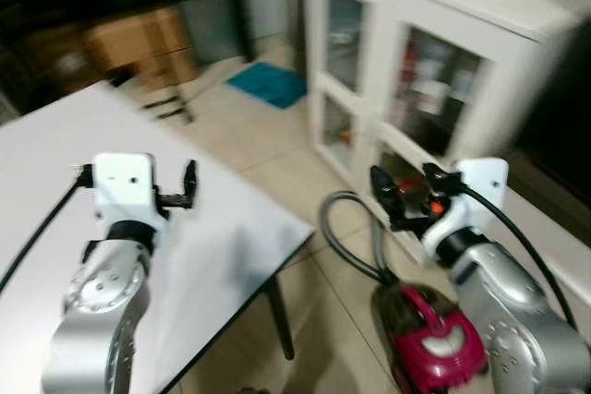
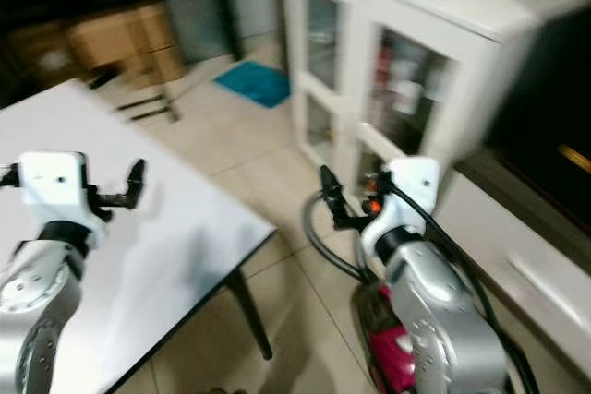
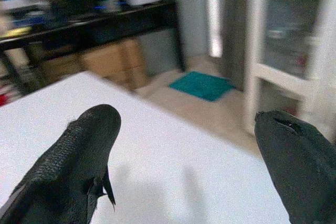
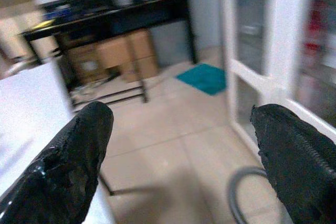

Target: Setting the table

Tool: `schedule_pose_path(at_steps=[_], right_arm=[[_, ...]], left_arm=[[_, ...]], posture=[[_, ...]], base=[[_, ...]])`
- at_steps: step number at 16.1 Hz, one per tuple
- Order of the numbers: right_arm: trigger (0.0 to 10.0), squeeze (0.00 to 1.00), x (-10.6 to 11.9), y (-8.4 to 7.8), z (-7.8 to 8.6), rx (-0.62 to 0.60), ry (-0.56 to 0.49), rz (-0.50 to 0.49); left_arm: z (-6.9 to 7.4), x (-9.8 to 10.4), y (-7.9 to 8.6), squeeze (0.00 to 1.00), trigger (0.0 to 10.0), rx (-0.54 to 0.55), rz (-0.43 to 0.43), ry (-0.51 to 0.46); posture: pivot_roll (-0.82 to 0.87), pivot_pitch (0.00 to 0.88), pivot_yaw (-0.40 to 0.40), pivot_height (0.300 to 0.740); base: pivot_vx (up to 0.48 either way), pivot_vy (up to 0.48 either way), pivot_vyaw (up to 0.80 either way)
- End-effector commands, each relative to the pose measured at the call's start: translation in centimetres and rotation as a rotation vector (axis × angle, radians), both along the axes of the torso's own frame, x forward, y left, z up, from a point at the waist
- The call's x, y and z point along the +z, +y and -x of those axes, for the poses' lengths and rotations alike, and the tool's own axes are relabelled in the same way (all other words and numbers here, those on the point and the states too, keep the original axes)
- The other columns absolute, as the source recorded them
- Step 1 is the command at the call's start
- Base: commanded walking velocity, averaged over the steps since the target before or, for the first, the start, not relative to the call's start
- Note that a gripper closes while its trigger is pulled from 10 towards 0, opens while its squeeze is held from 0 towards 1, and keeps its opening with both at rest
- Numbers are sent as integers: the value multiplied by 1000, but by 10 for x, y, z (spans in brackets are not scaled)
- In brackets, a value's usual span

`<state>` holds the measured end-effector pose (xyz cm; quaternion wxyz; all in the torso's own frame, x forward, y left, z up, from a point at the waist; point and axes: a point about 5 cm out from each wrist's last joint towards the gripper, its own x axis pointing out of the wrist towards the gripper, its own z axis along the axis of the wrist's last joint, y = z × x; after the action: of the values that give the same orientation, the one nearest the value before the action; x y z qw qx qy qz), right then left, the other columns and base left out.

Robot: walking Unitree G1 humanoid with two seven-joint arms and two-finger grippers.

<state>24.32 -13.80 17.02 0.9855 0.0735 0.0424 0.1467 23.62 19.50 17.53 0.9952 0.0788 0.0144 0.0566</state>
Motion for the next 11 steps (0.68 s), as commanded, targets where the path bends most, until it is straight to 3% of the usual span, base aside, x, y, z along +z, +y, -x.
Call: schedule_pose_path(at_steps=[1,3,4,5,6,11], right_arm=[[10000,1000,-3,-1,-2,-3,9,22],[10000,1000,-3,-1,-3,-4,11,17],[10000,1000,1,0,-2,-12,-5,-71],[10000,1000,2,0,-1,-16,-11,-81],[10000,1000,3,-2,-1,-36,-22,-79],[10000,1000,8,-9,-5,-109,-70,0]], left_arm=[[4,8,3,1000,10000,30,-63,-29],[5,10,4,1000,10000,17,-95,-25],[2,7,2,1000,10000,-45,-97,59],[1,5,-1,1000,10000,-76,-75,70],[-1,4,-3,0,10000,-86,-59,69],[-7,6,-9,0,10000,-107,-37,49]], posture=[[-120,0,42,740],[-121,0,46,740],[-131,0,68,740],[-134,0,71,740],[-138,0,78,740],[-151,0,92,740]], base=[[0,0,800],[0,0,800],[0,0,800],[0,0,800],[0,0,800],[0,0,800]])
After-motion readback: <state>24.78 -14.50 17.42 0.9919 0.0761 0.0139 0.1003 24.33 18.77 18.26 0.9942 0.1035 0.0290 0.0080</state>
